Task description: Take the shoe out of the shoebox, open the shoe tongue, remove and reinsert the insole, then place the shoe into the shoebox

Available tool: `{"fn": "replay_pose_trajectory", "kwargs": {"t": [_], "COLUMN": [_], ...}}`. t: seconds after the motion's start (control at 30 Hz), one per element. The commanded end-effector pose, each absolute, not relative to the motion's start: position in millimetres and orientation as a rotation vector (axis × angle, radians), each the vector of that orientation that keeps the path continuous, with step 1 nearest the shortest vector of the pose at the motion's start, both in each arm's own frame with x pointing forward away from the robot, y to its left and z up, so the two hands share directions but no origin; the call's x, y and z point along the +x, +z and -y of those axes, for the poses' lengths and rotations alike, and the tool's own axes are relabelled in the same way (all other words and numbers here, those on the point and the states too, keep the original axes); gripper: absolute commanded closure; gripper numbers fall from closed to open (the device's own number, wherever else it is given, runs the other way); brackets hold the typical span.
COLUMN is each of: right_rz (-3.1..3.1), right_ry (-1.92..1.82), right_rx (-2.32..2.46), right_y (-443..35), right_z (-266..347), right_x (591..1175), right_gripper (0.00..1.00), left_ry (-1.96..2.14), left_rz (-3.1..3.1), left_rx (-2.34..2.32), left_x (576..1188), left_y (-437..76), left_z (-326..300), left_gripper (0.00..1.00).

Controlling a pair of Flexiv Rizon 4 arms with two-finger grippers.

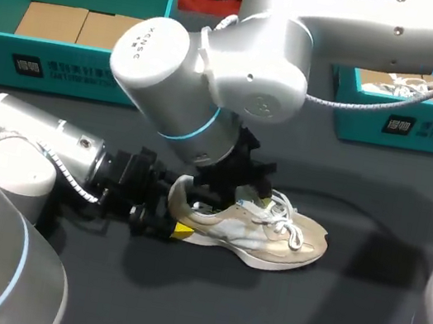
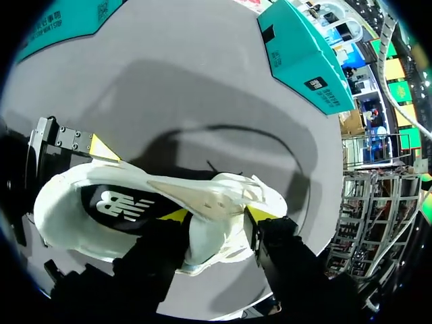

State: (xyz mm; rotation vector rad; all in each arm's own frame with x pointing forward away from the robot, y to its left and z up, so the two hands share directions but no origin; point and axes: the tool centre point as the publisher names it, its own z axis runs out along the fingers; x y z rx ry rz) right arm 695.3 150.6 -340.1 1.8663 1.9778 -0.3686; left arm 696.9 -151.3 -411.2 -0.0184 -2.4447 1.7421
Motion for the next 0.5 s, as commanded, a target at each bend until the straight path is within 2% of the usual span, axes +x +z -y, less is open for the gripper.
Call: {"fn": "replay_pose_trajectory", "kwargs": {"t": [0.03,0.5], "right_rz": [-1.422,-1.475], "right_ry": [-0.207,-0.209], "right_rx": [2.283,2.299], "right_y": [-335.7,-332.8], "right_z": [-145.8,-162.4], "right_x": [690.6,681.6], "right_gripper": [0.54,0.47], "left_ry": [1.740,1.740], "left_rz": [2.446,2.446], "left_rx": [-0.018,-0.018], "left_x": [696.2,696.2], "left_y": [-415.8,-415.8], "left_z": [153.2,153.2], "left_gripper": [1.00,1.00]}}
